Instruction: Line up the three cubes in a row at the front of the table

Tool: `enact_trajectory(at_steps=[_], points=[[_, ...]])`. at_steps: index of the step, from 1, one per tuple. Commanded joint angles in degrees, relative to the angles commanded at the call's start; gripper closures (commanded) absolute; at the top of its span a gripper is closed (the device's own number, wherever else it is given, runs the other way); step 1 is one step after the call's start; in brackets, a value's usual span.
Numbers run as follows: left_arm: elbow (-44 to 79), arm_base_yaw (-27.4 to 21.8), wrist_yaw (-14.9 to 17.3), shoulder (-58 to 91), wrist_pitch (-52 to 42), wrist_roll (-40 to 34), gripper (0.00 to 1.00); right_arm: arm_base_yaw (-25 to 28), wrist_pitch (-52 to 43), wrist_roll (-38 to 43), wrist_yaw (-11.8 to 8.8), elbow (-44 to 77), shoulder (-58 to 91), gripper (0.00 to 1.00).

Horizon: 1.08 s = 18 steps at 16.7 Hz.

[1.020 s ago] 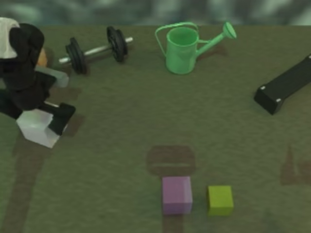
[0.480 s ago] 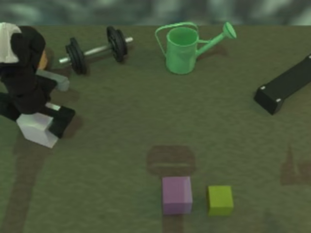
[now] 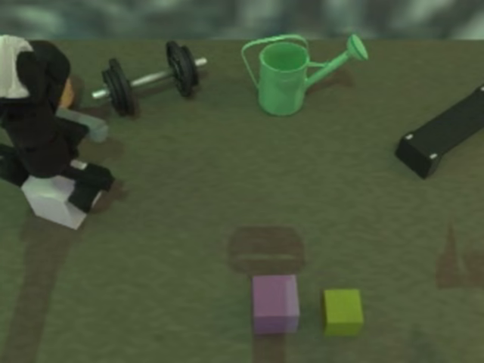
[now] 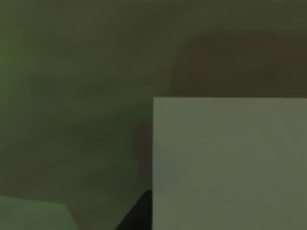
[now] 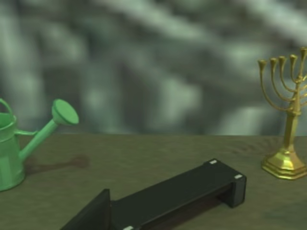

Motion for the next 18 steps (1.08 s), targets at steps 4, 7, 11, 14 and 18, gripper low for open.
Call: enact_trajectory(at_steps=[4,7,11,14,18], points=[[0.0,0.0,0.0,0.0,0.0,0.0,1.0,0.0,0.0,0.0,0.0,0.0,0.0,0.0],[0.0,0.0,0.0,0.0,0.0,0.0,1.0,0.0,0.0,0.0,0.0,0.0,0.0,0.0],[0.1,-0.1,0.1,-0.4,-0.1,0.0,1.0,0.0,0.0,0.0,0.0,0.0,0.0,0.0],[1.6,0.0,0.1,-1.4,-2.2,0.1,1.0,0.0,0.0,0.0,0.0,0.0,0.0,0.0],[5.7,0.6,0.1,-4.7,-9.8,0.0,1.0,0.0,0.0,0.0,0.0,0.0,0.0,0.0]])
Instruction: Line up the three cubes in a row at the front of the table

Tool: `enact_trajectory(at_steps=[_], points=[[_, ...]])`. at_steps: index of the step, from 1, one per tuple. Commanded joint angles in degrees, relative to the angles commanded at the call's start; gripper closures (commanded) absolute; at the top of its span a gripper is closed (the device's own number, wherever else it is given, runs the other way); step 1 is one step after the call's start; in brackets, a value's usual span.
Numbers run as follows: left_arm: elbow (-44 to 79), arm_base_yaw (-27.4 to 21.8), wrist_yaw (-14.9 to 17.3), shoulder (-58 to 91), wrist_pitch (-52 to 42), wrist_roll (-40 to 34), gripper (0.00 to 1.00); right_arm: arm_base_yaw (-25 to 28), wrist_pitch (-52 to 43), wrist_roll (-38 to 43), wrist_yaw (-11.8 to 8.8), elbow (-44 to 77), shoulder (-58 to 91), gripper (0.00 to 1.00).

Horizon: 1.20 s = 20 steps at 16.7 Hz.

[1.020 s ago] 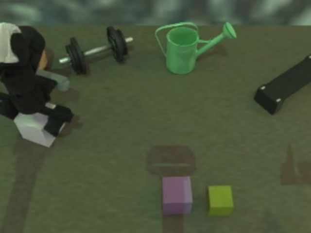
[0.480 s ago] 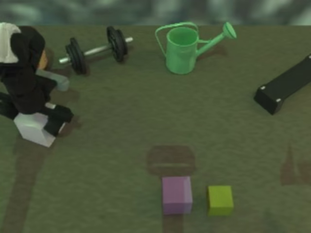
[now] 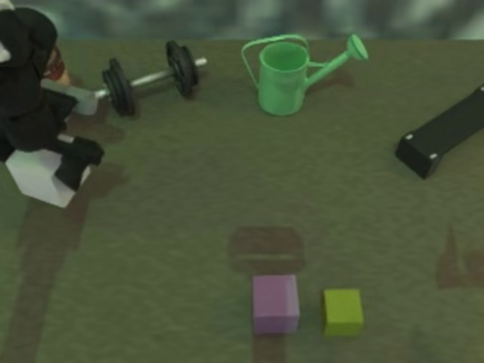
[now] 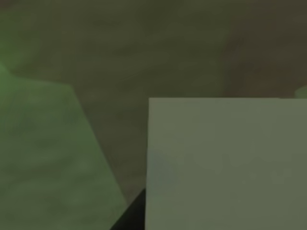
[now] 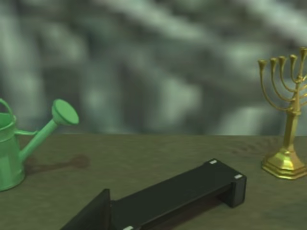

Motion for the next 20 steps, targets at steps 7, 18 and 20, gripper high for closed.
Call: enact_trajectory(at_steps=[7,18,20], points=[[1.7,0.0,-0.1,-1.4,-3.6,0.0,1.0,0.0,0.0,0.0,0.0,0.0,0.0,0.0],[-9.8,-19.1,-0.3,-11.6,-2.3,-30.7,1.0,0.0,0.0,0.0,0.0,0.0,0.0,0.0],[-13.5,-24.6,-0.4,-14.8,-1.8,-40.2,1.0,0.0,0.0,0.0,0.0,0.0,0.0,0.0]])
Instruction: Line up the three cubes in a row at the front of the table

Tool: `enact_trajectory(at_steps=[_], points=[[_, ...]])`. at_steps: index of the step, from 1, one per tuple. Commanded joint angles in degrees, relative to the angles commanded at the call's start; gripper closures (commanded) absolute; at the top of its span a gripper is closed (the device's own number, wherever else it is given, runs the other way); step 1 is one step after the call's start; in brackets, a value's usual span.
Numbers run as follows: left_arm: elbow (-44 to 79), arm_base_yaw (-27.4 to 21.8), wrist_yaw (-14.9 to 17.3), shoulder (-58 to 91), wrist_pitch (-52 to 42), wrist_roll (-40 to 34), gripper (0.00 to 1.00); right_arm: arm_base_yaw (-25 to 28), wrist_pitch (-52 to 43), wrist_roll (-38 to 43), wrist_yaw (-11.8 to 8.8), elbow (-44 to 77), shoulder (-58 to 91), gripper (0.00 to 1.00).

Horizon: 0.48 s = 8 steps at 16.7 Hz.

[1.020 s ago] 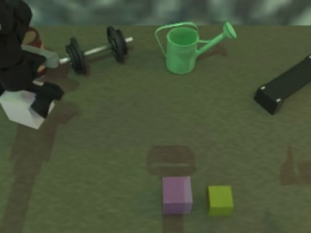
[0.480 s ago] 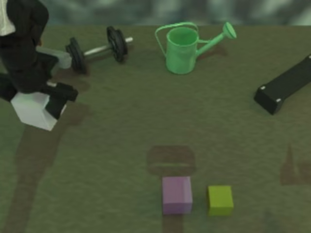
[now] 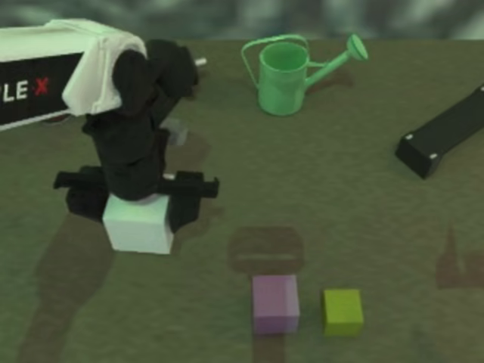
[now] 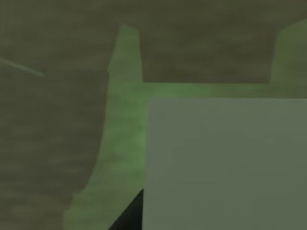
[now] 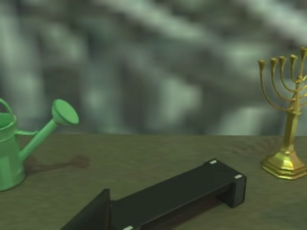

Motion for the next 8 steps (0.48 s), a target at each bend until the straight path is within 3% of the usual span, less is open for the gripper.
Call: enact_trajectory(at_steps=[4,8], points=[[-6.5,-9.4,-0.1,-5.7,0.9,-14.9,1.0,0.0,0.0,0.0,0.0,0.0,0.0,0.0],[-9.5,-13.7,-0.1,-8.3,1.3,-20.4,1.0,0.0,0.0,0.0,0.0,0.0,0.0,0.0]])
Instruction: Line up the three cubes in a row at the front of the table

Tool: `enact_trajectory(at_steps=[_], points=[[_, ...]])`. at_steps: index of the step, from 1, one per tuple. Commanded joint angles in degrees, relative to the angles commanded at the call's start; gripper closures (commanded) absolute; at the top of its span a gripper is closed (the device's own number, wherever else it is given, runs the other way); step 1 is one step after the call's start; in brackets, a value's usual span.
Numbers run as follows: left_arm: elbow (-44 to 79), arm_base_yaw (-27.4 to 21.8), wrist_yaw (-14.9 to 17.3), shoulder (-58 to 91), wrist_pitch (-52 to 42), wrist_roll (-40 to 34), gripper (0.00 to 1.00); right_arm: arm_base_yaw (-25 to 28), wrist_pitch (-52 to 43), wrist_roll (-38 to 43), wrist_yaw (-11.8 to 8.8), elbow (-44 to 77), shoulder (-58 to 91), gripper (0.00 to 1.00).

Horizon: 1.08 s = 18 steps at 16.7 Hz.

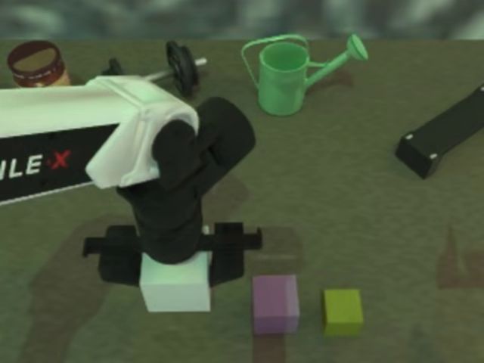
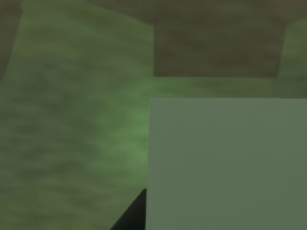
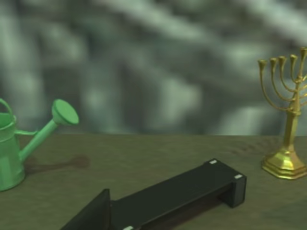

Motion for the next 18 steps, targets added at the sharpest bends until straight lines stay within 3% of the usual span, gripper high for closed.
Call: enact_trajectory(at_steps=[6,14,18], points=[[-0.2,0.3,0.0,0.5,0.9,0.2,1.0,0.0,0.0,0.0,0.0,0.0,0.0,0.0],[-7.9,0.3,0.0,6.6,14.6,0.4,1.0,0.0,0.0,0.0,0.0,0.0,0.0,0.0],[-8.6,0.3,0.0,7.3,15.9,0.4,1.0,0.0,0.0,0.0,0.0,0.0,0.0,0.0]])
